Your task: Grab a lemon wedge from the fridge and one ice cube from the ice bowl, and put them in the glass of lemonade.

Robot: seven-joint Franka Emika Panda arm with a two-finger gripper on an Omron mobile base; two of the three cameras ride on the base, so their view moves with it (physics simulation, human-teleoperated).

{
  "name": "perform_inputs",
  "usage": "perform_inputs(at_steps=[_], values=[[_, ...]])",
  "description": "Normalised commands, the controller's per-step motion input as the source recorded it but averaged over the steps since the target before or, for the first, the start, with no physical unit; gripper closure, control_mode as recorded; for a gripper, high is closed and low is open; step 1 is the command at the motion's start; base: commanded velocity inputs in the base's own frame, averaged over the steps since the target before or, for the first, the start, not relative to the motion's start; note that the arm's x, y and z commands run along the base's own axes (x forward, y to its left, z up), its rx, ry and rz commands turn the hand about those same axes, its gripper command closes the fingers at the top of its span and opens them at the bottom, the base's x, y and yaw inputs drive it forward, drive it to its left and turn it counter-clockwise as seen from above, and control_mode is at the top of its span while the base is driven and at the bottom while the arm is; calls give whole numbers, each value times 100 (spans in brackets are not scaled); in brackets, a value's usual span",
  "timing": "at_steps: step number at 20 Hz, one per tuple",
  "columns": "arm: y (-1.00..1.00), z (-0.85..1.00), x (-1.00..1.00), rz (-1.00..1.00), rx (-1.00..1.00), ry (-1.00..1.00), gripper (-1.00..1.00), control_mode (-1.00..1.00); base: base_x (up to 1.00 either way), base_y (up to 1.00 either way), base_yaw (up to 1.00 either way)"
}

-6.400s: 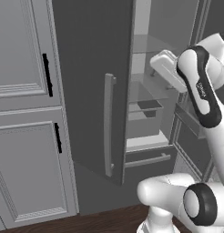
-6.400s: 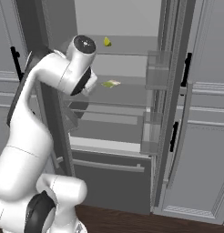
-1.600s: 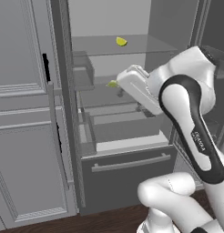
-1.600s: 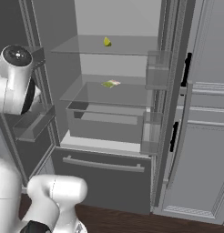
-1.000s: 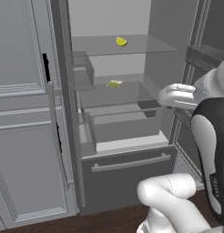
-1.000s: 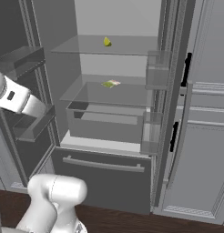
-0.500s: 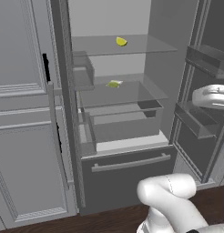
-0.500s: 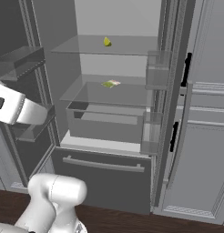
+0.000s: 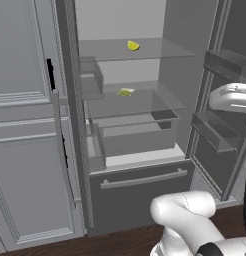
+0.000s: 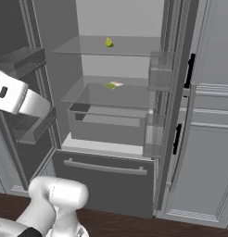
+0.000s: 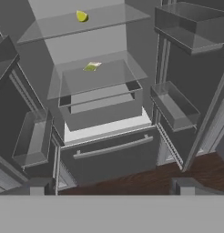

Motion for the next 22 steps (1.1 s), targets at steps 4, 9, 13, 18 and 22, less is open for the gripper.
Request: perform_inputs(at_steps=[4, 9, 13, 18, 22], values=[[-1, 0, 19, 0, 0, 0, -100, -100, 0, 0, 0], [-7, -3, 21, 0, 0, 0, -100, -100, 0, 0, 0], [0, -6, 16, 0, 0, 0, -100, 100, 5, 0, 0], [0, 0, 0, 0, 0, 0, -100, 100, 43, 0, 0], [0, 0, 0, 0, 0, 0, -100, 100, 72, 0, 0]])
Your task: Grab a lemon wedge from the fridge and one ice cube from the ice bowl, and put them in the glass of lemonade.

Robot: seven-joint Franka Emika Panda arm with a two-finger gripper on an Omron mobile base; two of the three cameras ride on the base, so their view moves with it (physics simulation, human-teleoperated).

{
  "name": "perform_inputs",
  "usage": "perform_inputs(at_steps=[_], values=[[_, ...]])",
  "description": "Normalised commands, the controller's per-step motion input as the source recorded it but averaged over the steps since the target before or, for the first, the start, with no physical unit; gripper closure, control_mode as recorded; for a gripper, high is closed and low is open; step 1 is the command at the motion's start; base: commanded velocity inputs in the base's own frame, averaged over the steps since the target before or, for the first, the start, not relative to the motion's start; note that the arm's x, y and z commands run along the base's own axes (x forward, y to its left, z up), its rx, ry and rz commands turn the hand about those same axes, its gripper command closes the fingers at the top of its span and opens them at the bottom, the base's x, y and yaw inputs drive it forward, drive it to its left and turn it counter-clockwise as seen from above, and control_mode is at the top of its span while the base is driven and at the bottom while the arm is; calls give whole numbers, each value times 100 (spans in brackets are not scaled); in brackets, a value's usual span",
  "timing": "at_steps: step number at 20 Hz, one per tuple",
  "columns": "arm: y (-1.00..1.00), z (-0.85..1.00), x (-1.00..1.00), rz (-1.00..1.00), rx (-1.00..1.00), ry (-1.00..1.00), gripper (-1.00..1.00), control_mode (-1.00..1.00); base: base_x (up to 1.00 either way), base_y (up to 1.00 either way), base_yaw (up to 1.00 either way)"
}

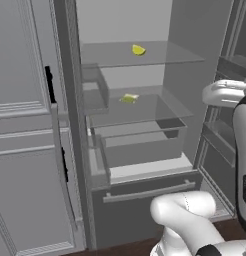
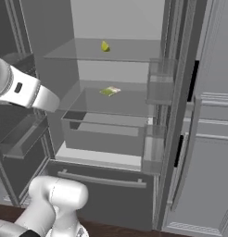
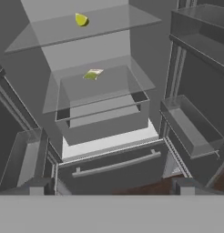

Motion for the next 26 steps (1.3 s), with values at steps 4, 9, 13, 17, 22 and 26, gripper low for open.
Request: perform_inputs(at_steps=[4, 9, 13, 17, 22, 26], values=[[0, 0, 0, 0, 0, 0, -100, 100, 77, -2, 0], [0, 0, 0, 0, 0, 0, -100, 100, 86, -3, 0], [0, 0, 0, 0, 0, 0, -100, 100, 85, -3, 0], [0, 0, 0, 0, 0, 0, -100, 100, 68, -5, 0], [0, 0, 56, 3, 0, -7, -100, -100, 0, 0, 0], [0, 0, 91, 5, 0, -11, -100, -100, 0, 0, 0]])
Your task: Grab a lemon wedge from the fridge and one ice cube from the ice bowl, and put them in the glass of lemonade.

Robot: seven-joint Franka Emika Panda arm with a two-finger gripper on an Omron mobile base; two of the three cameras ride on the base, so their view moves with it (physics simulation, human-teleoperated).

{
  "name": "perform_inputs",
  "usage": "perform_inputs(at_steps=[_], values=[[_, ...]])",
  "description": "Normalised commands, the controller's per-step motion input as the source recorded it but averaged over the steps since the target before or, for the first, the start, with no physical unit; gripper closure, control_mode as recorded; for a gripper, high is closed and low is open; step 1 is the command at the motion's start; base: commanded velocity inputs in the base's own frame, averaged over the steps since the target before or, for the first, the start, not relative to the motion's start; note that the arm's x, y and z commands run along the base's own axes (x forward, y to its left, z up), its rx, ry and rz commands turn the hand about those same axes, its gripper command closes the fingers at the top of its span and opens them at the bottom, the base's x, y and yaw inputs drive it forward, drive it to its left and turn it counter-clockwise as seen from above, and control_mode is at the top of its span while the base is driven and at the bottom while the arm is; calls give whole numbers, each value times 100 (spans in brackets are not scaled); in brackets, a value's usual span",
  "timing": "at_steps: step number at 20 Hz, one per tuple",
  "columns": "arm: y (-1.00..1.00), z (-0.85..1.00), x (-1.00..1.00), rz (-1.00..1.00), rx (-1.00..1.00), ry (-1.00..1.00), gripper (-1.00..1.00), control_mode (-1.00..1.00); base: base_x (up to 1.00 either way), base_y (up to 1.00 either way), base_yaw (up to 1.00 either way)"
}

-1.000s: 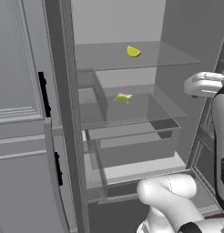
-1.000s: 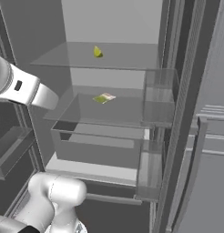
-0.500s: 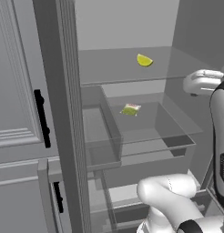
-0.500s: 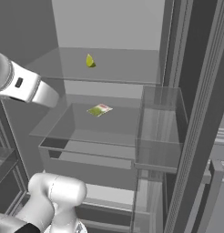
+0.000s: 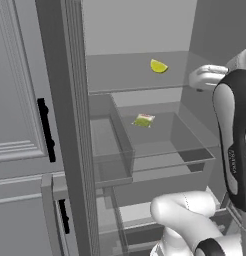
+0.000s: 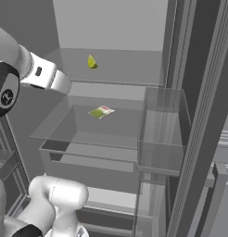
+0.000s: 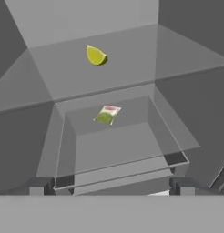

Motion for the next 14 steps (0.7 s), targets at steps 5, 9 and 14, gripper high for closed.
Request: perform_inputs(at_steps=[5, 9, 14], values=[[4, 0, 92, 6, 0, -5, -100, -100, 0, 0, 0], [0, 4, 96, 7, -2, -2, -100, -100, 0, 0, 0], [17, 66, 32, 10, -11, 0, -100, -100, 0, 0, 0]])
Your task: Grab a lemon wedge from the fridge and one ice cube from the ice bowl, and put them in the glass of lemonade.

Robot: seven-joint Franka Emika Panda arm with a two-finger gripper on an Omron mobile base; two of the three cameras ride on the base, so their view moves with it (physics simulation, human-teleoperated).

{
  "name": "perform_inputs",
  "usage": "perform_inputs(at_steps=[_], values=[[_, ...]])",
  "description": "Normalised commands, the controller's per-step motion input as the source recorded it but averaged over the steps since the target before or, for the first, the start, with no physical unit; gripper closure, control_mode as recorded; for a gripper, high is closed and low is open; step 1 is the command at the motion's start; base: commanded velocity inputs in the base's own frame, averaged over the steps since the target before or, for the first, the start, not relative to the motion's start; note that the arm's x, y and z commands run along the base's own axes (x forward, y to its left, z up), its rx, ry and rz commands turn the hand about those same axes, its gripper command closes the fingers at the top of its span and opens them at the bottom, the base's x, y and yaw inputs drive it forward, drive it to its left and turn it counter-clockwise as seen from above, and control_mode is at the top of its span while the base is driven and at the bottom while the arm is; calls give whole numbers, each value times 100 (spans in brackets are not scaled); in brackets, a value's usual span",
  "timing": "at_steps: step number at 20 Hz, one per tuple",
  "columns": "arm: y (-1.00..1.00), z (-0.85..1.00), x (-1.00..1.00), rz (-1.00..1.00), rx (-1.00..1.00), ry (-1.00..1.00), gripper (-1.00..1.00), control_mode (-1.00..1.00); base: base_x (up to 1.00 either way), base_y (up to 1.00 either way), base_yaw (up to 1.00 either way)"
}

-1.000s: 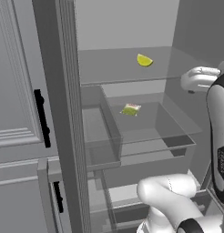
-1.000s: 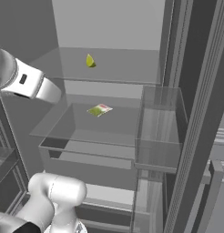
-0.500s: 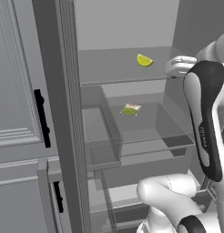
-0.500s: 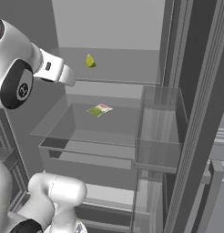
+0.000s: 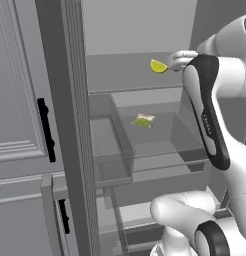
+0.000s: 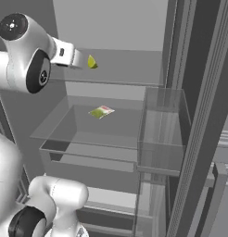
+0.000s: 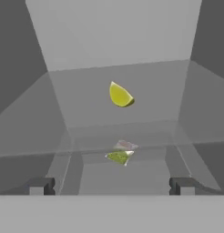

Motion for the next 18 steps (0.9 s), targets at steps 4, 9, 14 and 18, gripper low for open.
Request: perform_inputs(at_steps=[4, 9, 14, 18], values=[[4, 16, 26, 7, -8, 12, -100, -100, 0, 0, 0], [0, -50, 61, 5, -9, 2, -100, -100, 0, 0, 0], [-15, -37, 54, 2, -2, 0, -100, -100, 0, 0, 0], [-27, -6, 51, 0, 0, 0, -100, -100, 0, 0, 0]])
